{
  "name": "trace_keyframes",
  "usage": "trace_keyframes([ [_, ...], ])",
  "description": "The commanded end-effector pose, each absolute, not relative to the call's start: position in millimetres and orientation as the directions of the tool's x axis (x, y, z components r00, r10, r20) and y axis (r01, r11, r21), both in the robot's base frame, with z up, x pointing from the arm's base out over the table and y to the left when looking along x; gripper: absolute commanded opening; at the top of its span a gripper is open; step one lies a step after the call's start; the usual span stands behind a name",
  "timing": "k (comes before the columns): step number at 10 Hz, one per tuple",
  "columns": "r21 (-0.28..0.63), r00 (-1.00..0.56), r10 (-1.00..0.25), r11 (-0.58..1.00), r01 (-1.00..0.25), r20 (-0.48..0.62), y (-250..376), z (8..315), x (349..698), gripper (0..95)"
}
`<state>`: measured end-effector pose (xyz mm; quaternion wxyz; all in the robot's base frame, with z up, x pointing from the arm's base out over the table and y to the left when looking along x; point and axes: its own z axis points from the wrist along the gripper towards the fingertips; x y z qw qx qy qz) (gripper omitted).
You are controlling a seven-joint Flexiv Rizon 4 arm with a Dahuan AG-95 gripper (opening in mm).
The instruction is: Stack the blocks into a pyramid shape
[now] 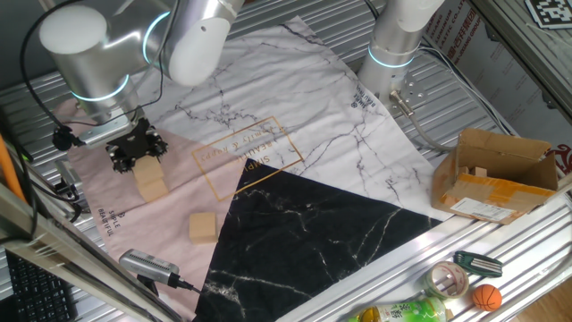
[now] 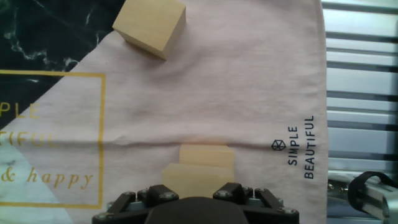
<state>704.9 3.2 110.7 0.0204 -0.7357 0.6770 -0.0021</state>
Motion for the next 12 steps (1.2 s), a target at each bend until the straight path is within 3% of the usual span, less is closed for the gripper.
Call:
trace_keyframes([
  [1, -0.028, 0.081, -0.996, -0.080, -0.996, -0.025, 2.8, 110.5, 705.6, 0.0],
  [7, 0.005, 0.030, -0.999, -0.031, -1.000, -0.038, 2.5, 110.8, 706.1, 0.0],
  [12, -0.018, 0.074, -0.997, -0.074, -0.997, -0.022, 2.6, 110.9, 706.1, 0.0],
])
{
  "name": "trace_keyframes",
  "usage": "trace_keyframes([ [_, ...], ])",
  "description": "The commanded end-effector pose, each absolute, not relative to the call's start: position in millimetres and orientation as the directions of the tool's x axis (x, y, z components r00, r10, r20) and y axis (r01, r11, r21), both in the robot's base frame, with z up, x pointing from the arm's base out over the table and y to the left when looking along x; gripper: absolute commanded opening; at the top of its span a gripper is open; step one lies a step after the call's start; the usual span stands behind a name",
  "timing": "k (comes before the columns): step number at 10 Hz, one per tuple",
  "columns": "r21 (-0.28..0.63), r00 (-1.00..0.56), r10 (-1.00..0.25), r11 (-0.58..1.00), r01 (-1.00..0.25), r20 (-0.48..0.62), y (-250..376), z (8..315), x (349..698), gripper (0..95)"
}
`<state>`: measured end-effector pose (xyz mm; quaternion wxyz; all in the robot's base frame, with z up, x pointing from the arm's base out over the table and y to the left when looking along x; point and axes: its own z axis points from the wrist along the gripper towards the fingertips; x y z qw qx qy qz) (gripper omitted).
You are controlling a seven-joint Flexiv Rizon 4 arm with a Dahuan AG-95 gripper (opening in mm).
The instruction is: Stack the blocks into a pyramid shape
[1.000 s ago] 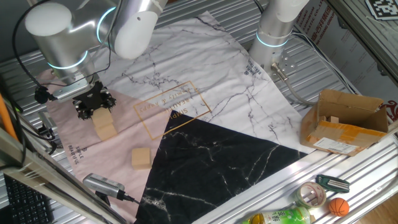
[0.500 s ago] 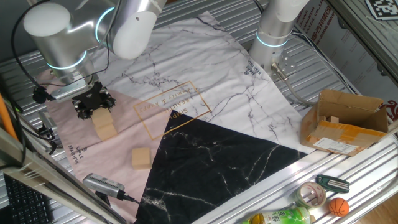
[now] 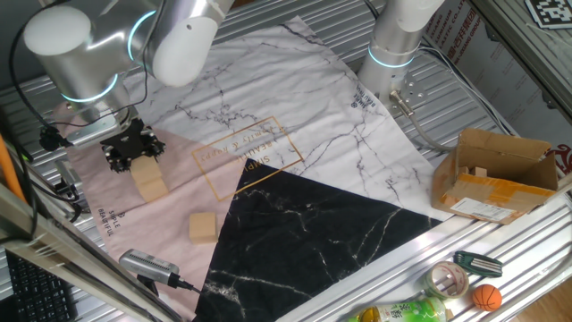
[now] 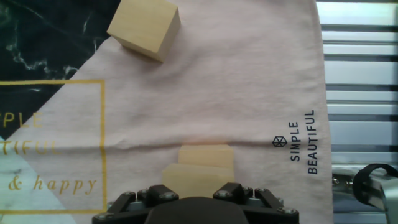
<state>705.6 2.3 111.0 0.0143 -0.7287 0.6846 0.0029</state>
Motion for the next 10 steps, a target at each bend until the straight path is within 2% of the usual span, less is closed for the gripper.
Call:
trace_keyframes([
  [1, -0.026, 0.098, -0.995, -0.098, -0.995, -0.021, 2.6, 110.9, 706.1, 0.0],
  [10, -0.041, 0.128, -0.992, -0.127, -0.991, -0.021, 0.2, 112.1, 705.7, 0.0],
])
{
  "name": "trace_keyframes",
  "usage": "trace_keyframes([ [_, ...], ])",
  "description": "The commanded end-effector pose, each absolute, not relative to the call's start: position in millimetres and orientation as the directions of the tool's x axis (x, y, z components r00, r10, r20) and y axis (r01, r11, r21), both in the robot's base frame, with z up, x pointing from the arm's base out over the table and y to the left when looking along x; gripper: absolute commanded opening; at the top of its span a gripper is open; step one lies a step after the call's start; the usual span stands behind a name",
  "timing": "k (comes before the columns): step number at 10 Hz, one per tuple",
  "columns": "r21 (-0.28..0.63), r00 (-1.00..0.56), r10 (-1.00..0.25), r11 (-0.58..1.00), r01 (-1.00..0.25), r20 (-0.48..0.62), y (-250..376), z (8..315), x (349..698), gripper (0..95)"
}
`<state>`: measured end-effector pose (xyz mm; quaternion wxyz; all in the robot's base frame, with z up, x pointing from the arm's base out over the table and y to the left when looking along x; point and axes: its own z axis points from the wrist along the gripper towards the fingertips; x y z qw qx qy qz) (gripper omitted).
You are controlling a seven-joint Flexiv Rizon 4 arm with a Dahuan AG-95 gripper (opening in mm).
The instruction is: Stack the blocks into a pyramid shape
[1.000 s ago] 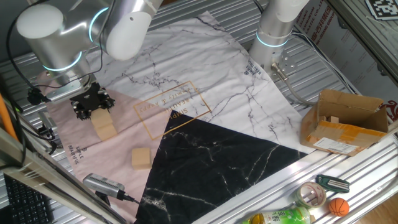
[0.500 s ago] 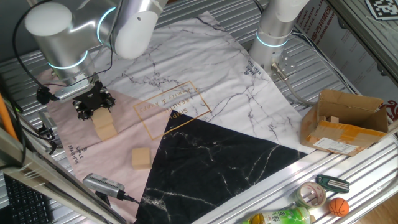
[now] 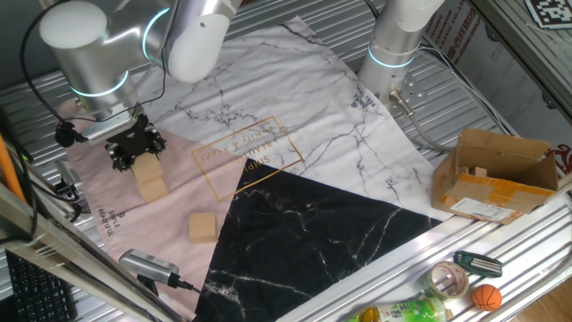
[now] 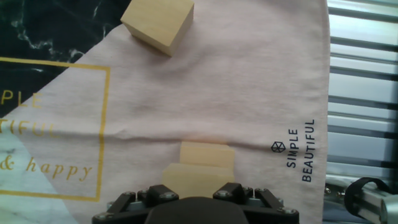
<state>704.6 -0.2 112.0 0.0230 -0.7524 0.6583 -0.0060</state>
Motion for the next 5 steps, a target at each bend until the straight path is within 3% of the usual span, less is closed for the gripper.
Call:
trace_keyframes([
  [1, -0.039, 0.121, -0.992, -0.120, -0.992, -0.020, 0.2, 112.1, 705.7, 0.0],
  [5, -0.034, 0.119, -0.993, -0.118, -0.992, -0.022, 0.4, 112.0, 705.8, 0.0],
])
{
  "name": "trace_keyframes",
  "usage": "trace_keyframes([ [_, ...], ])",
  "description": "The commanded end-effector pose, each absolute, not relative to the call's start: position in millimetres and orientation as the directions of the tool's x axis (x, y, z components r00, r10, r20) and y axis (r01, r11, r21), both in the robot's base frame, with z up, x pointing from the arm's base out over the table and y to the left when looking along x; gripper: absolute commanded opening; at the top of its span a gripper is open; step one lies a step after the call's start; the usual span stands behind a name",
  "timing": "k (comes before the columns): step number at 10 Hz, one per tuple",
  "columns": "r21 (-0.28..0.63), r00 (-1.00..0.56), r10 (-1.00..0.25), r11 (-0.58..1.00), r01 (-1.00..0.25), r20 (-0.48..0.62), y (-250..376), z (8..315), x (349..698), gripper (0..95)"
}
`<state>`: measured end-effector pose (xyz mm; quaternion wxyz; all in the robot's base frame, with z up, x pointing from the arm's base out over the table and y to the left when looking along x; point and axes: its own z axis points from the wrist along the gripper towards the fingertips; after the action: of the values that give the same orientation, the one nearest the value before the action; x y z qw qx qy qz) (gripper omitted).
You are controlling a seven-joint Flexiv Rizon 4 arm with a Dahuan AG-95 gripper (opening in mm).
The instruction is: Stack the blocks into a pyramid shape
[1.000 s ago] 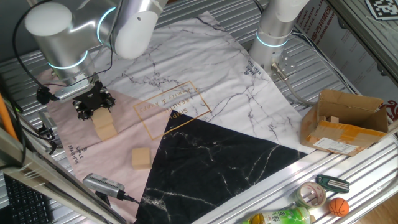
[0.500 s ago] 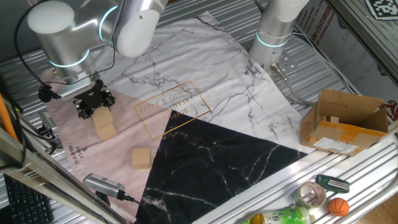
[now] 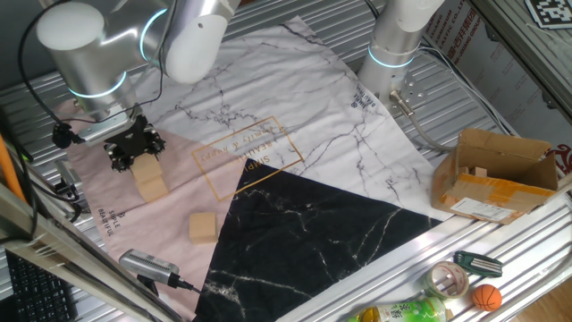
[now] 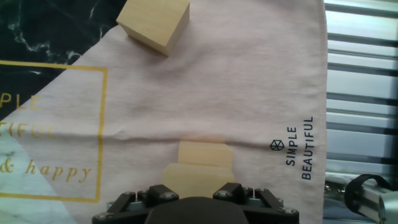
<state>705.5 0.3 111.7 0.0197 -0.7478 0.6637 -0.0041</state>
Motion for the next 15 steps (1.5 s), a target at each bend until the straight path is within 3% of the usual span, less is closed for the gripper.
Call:
trace_keyframes([
  [1, -0.034, 0.119, -0.993, -0.118, -0.992, -0.019, 0.4, 112.0, 705.8, 0.0],
  [15, -0.024, -0.027, -0.997, 0.029, -0.999, -0.071, 0.4, 112.0, 705.8, 0.0],
])
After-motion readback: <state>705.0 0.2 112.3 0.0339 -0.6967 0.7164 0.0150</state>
